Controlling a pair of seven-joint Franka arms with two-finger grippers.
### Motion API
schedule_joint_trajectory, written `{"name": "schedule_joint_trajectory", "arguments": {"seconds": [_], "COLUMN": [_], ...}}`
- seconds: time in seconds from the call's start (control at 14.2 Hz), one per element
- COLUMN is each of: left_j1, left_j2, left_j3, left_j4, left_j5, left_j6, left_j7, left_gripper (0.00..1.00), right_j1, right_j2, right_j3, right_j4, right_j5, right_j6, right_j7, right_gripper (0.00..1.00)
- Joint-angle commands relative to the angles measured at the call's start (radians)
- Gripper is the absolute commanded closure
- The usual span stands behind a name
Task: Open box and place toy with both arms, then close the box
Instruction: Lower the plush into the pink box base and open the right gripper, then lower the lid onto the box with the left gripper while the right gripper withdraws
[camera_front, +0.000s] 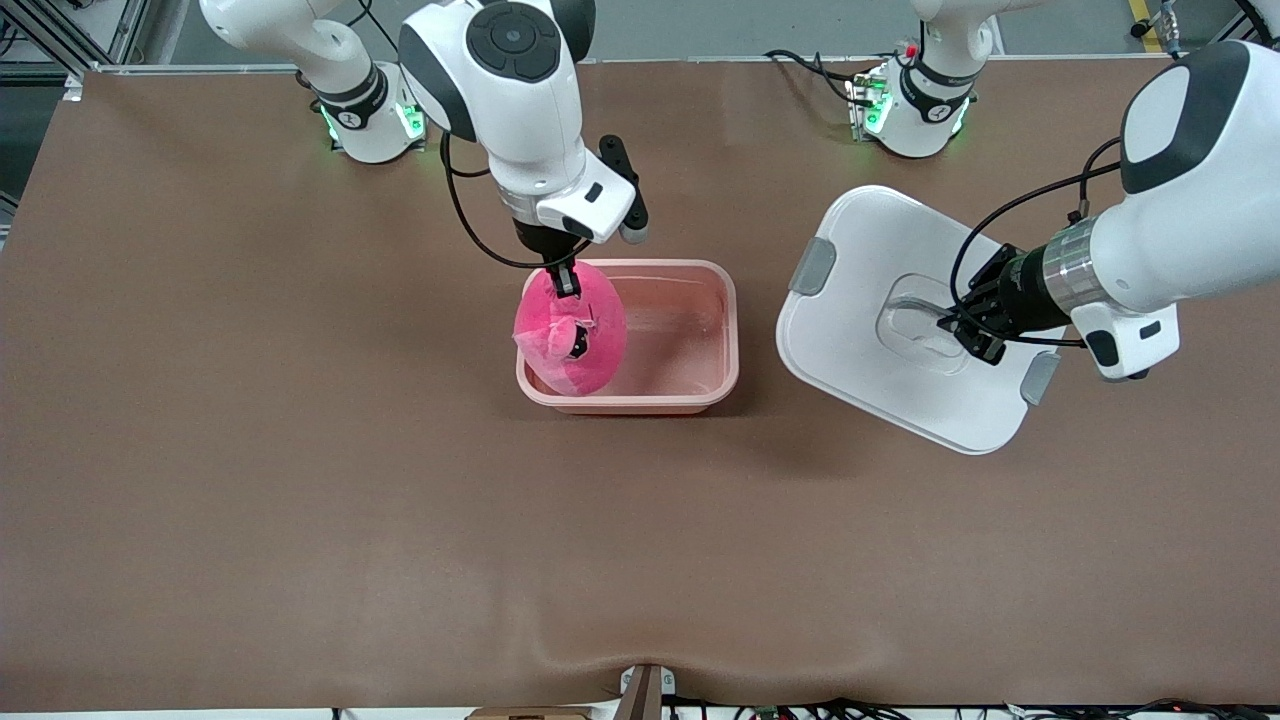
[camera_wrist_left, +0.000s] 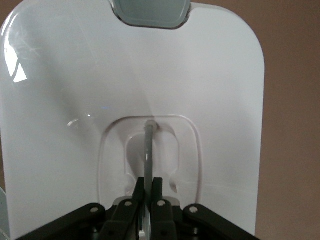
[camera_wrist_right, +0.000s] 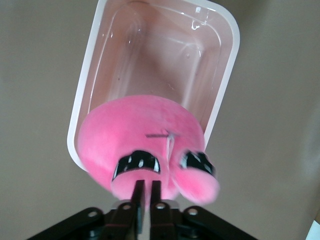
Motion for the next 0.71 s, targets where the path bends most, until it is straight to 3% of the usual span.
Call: {"name": "schedule_joint_trajectory", "arguments": {"seconds": [0.0, 0.64], "left_j1": [0.014, -0.004], "left_j2": [-0.026, -0.023], "left_j3": [-0.005, -0.009], "left_j4": [-0.013, -0.013], "left_j5": [-0.026, -0.027], "left_j6": [-0.017, -0.011], "left_j7": [0.017, -0.020], "left_gripper": [1.00, 1.00], "right_j1": [0.014, -0.064], "right_j2": [-0.003, -0.006], "right_j3": [-0.005, -0.008], "right_j4": [-0.001, -0.001], "right_j5": [-0.050, 0.007], "right_j6": [0.020, 0.017], "right_j7": [-0.009, 0.003], "right_gripper": [0.00, 0.00]}}
